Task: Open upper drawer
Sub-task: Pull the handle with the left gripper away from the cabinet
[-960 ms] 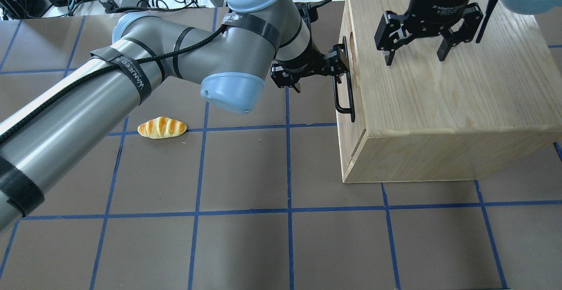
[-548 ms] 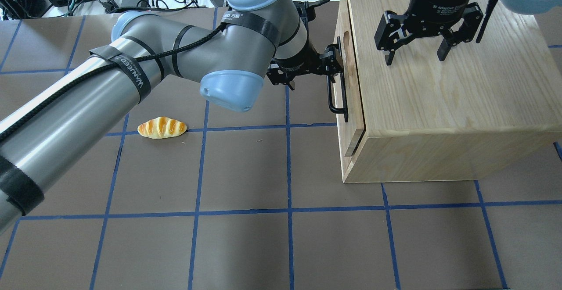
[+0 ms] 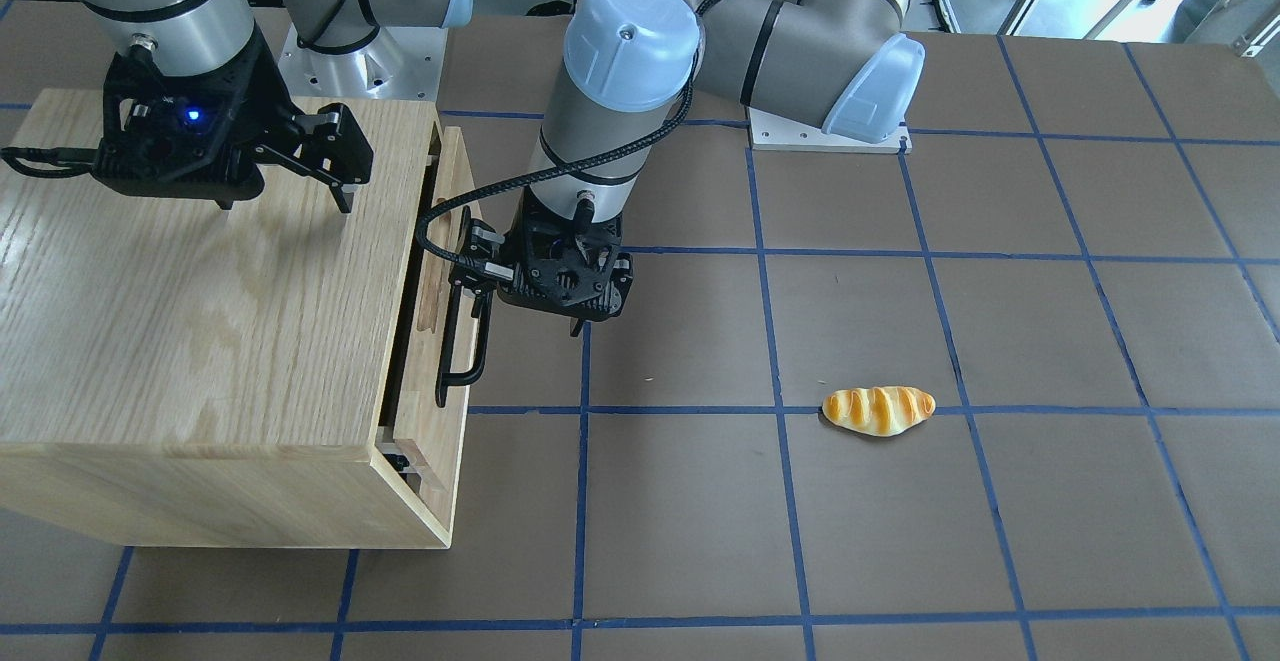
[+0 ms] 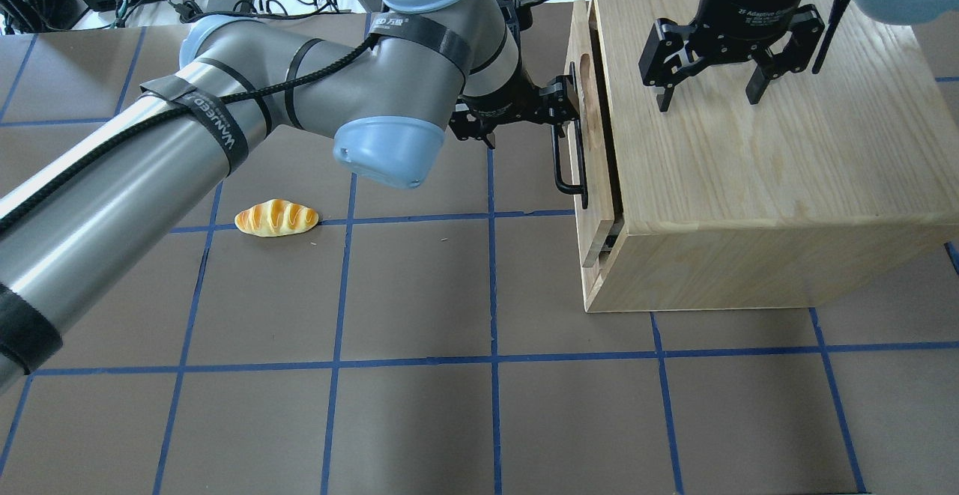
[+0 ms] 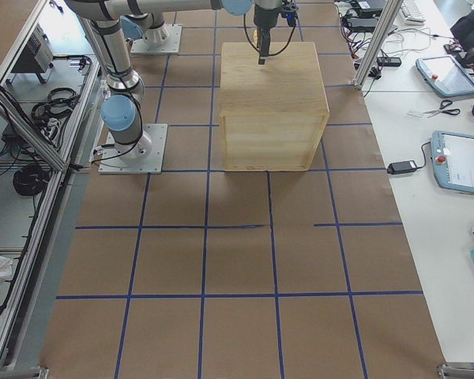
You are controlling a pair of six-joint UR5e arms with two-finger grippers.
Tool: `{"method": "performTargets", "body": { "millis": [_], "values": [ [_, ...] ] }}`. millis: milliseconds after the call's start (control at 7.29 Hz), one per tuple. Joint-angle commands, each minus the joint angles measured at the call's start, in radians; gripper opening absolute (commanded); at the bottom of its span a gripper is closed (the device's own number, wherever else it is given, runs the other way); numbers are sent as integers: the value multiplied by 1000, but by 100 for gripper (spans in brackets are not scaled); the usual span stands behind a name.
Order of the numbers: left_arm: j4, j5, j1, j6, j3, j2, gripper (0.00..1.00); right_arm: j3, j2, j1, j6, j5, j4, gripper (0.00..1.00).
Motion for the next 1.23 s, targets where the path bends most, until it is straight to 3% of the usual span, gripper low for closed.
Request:
{"method": "performTargets", "body": {
  "millis": [0, 1097],
  "values": [
    [0, 1, 4, 0, 1, -2, 100, 0, 0, 0, -1, 0, 0, 100],
    [-40, 41, 28, 2, 1, 10, 100, 1, 0, 0, -1, 0, 0, 100]
  ]
}}
